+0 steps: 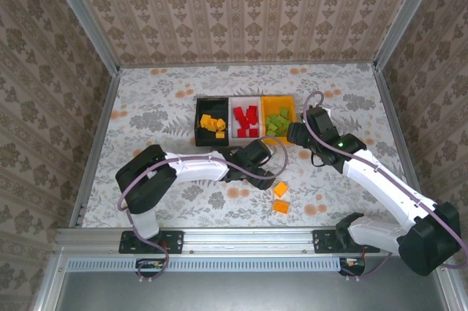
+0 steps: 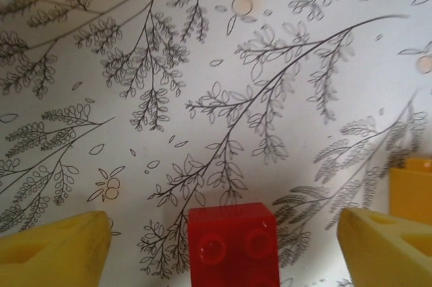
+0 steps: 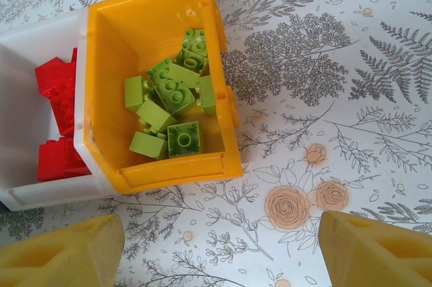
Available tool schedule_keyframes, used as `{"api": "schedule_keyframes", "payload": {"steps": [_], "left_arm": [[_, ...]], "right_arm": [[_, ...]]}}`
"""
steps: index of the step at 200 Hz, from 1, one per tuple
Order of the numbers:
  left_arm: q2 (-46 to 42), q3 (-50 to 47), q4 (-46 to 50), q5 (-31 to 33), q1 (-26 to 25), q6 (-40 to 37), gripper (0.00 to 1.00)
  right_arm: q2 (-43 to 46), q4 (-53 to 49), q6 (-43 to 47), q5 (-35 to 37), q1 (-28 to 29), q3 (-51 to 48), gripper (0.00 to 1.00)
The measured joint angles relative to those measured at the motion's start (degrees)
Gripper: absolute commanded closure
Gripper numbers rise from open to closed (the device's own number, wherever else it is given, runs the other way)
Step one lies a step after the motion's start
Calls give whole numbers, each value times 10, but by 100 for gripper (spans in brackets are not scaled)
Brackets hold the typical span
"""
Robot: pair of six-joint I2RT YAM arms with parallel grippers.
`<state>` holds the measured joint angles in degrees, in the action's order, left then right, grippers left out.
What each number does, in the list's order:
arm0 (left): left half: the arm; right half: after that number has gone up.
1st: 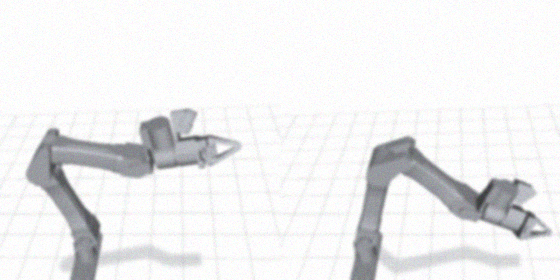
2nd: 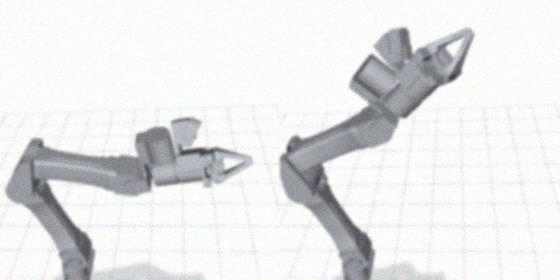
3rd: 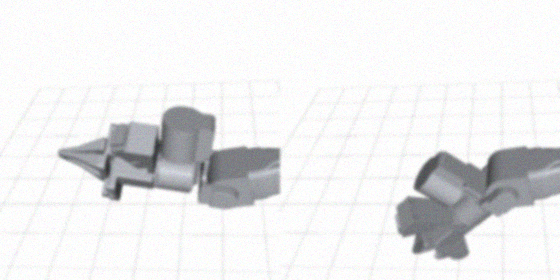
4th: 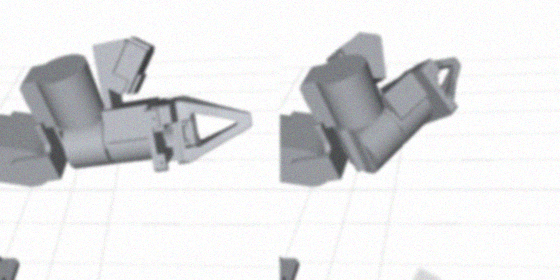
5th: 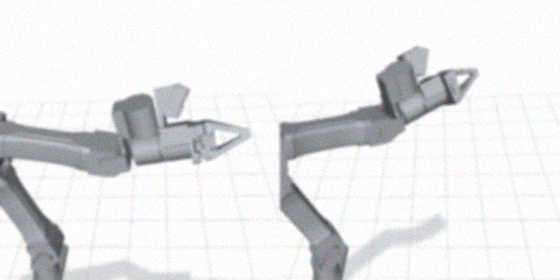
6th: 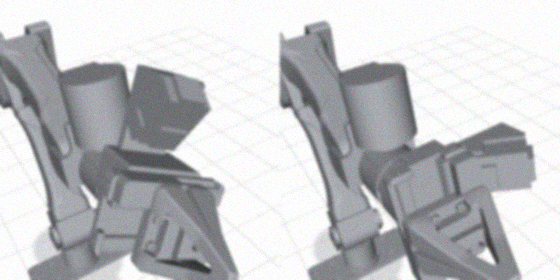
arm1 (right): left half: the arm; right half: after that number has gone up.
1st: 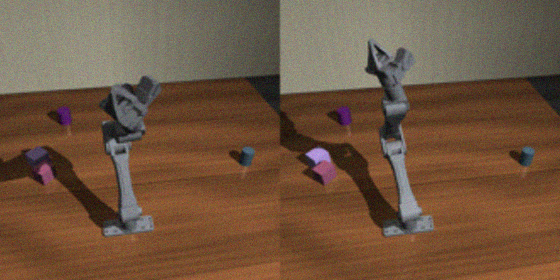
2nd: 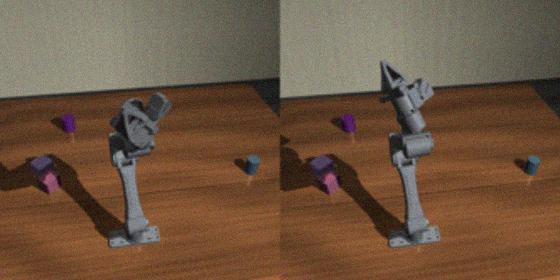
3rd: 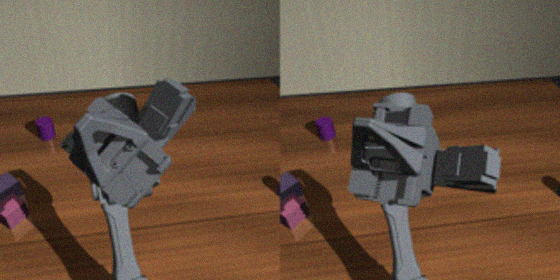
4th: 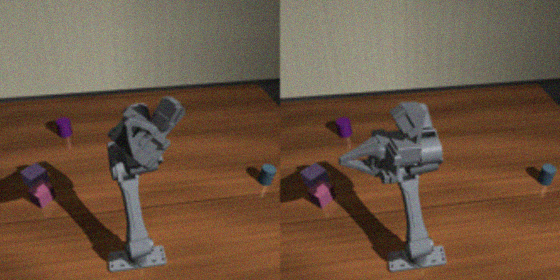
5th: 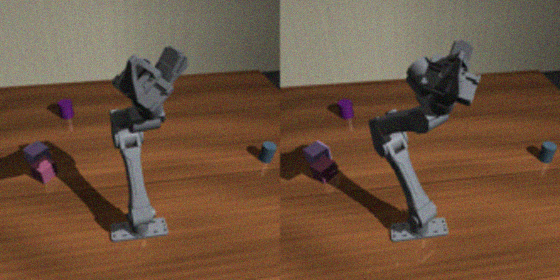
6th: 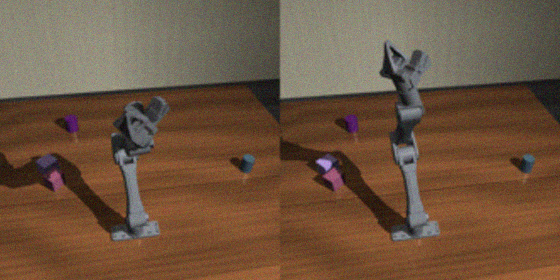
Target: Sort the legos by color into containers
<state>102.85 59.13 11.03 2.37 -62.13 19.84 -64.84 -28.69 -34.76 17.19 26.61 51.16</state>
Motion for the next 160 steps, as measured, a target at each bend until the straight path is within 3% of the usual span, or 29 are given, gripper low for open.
{"api": "schedule_keyframes", "payload": {"steps": [43, 71, 117, 142, 160], "left_arm": [[9, 0, 7, 0, -2, 5, 50], [9, -6, 9, 6, -5, 5, 58], [-35, -41, 16, 21, -5, 7, 62], [-111, -63, 34, 39, 7, 8, 64], [-179, -70, 39, 54, 45, 7, 64]], "right_arm": [[2, 0, 0, 0, 0, 0, 22], [3, -2, 0, 0, -3, 0, 22], [4, -3, 0, 0, -7, 8, 22], [5, -2, -1, 0, -7, 10, 22], [7, -3, -2, 0, -7, 10, 22]]}}
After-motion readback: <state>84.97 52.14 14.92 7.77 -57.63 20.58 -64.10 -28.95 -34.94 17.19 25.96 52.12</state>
